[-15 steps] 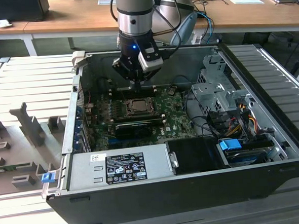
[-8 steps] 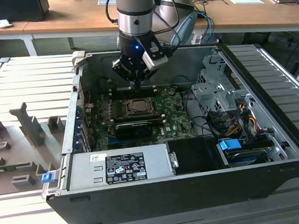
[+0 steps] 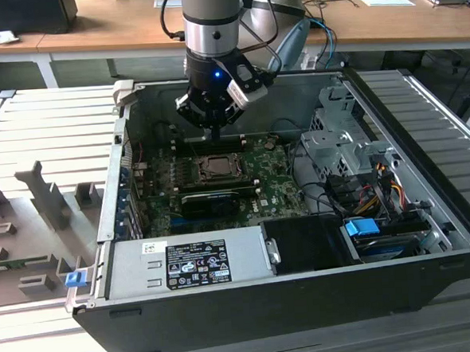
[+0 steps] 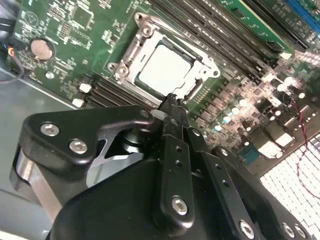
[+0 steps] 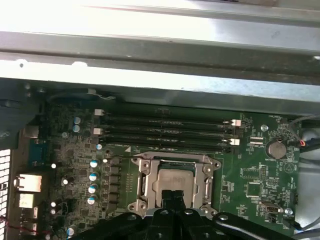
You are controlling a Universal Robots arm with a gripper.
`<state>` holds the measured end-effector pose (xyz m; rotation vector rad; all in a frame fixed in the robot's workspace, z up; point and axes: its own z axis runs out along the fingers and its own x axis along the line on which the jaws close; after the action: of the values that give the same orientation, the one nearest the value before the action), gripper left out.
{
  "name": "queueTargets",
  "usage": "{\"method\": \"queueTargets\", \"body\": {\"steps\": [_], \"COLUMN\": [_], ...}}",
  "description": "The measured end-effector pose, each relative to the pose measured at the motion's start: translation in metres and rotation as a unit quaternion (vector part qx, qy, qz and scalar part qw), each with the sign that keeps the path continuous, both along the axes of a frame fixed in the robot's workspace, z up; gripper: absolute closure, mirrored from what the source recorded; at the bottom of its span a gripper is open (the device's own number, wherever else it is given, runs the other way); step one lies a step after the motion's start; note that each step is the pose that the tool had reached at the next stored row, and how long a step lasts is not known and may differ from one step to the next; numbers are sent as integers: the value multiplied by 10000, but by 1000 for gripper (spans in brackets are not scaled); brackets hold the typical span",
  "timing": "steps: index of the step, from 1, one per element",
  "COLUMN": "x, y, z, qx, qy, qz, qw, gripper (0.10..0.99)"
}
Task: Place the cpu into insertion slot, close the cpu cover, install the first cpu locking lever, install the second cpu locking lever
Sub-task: 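Install the first cpu locking lever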
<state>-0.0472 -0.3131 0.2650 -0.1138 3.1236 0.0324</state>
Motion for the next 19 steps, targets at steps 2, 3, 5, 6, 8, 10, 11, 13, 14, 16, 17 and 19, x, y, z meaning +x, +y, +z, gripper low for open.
{"method": "queueTargets", "body": {"steps": [2,3,5,6,8,10,11,13,14,16,17,19], "x": [-58,-90,-119,-131,-172,-292,-337,-458,-501,-581,-591,-606], "y": [0,1,4,5,5,6,6,6,6,17,28,74], "z": [-1,-2,-5,-6,-7,-10,-11,-14,-14,-15,-15,-16], "qx": [1,1,1,1,-1,2,2,5,6,6,6,6], "qy": [-1,-1,-1,-1,0,-1,-1,-1,-1,-1,-1,-1], "qz": [0,-7,-42,-65,-97,-96,-96,-97,-96,-96,-96,-97], "qw": [10000,10000,10000,10000,10000,10000,10000,10000,10000,10000,10000,10000], "gripper": [980,980,980,980,980,980,980,980,980,980,980,980]}}
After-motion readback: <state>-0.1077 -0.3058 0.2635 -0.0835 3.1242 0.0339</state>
